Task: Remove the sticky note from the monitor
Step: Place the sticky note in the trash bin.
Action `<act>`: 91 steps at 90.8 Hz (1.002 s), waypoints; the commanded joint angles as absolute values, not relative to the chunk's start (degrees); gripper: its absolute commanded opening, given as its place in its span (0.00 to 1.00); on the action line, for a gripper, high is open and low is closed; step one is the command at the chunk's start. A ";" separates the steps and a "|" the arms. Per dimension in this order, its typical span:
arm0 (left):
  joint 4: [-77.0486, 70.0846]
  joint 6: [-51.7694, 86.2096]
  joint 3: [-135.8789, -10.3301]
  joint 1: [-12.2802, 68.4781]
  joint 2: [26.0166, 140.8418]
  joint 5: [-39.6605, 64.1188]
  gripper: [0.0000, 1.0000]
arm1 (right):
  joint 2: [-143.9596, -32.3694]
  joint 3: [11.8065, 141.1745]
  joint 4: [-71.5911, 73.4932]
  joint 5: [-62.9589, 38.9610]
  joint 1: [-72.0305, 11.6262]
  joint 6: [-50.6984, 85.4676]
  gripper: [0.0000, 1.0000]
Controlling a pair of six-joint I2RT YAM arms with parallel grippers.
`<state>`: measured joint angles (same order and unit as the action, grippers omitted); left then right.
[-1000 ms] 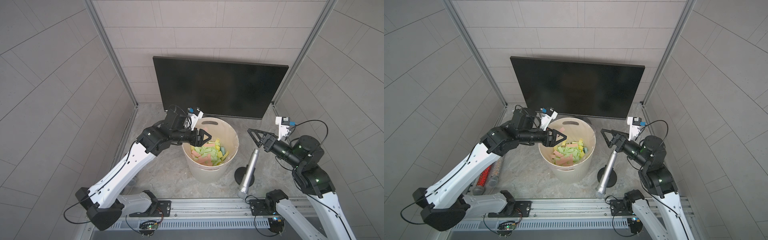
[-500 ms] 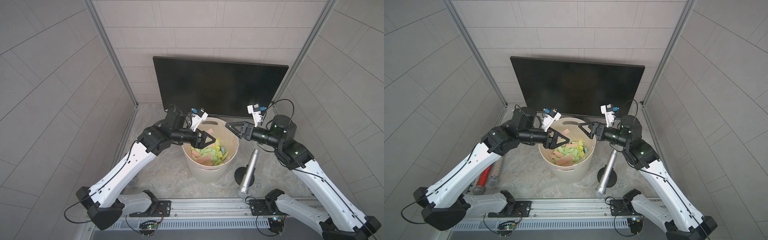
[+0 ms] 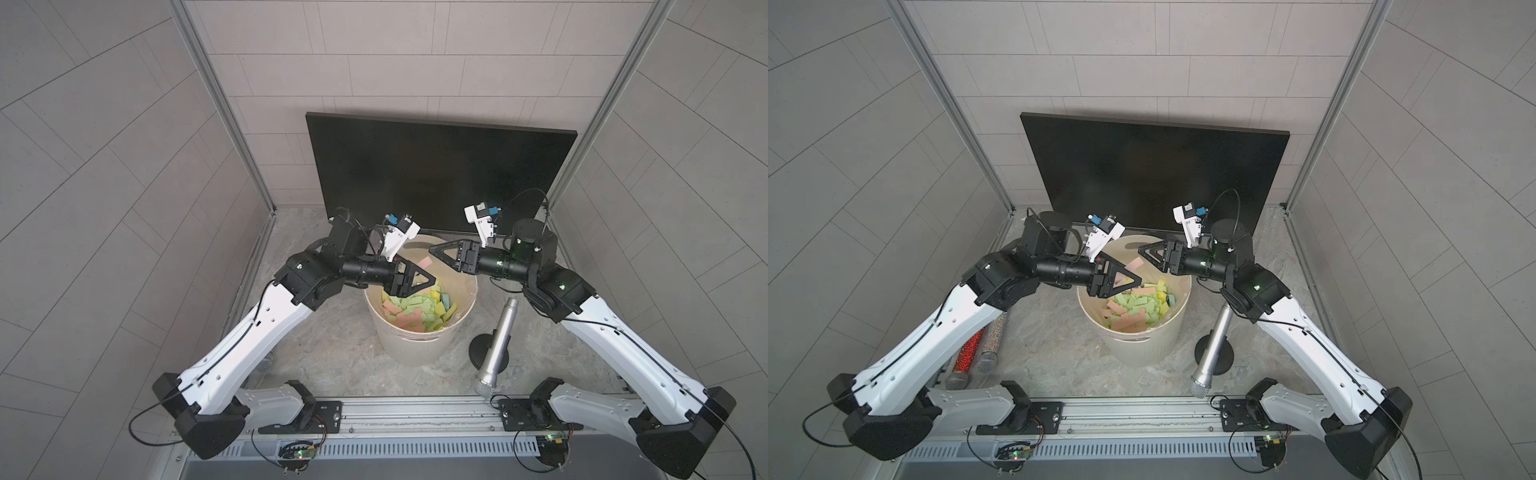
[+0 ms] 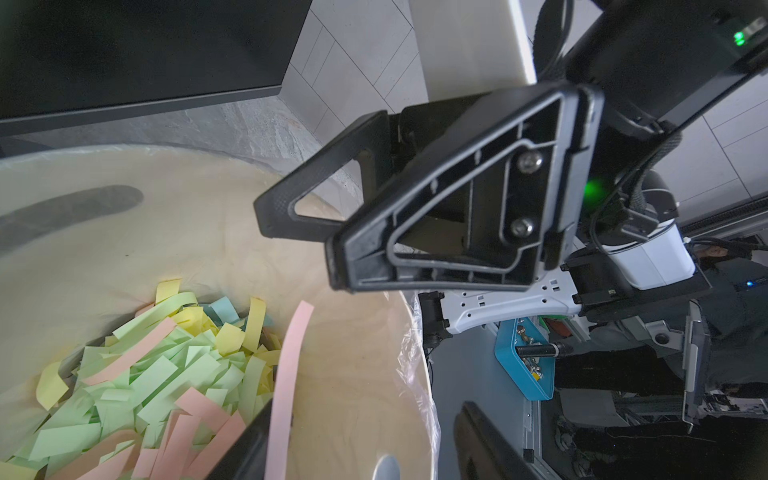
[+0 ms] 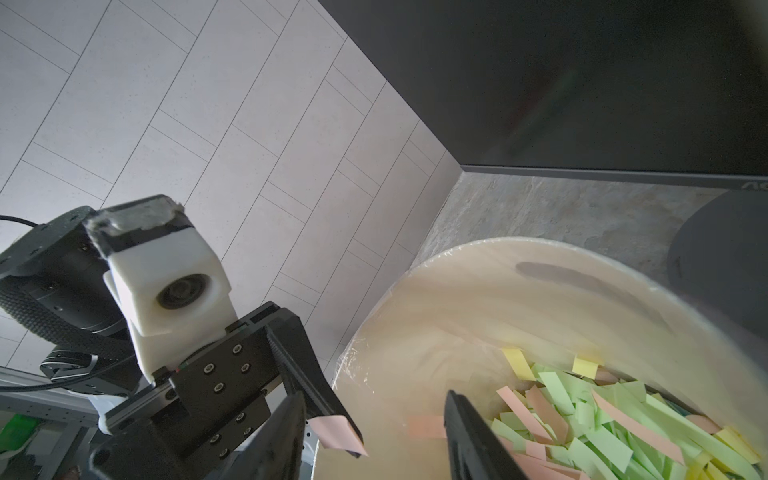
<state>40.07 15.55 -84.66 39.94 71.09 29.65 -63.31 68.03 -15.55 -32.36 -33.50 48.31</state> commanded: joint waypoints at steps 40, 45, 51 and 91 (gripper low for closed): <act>38.17 15.61 -85.18 39.08 71.03 28.14 0.65 | -64.16 66.81 -13.30 -33.71 -35.76 48.77 0.18; 38.13 15.62 -85.12 39.03 70.85 27.77 0.65 | -64.16 66.79 -13.55 -33.66 -35.77 48.66 0.12; 38.14 15.64 -85.00 38.77 70.59 27.41 0.65 | -64.11 66.77 -13.90 -33.51 -35.73 48.46 0.07; 40.45 16.19 -83.31 35.65 67.30 15.61 0.65 | -63.11 67.29 -21.49 -29.07 -35.70 44.62 0.06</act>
<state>39.20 16.32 -83.83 36.47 69.36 20.82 -64.12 67.13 -17.76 -31.35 -35.40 46.98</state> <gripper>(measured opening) 0.648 0.047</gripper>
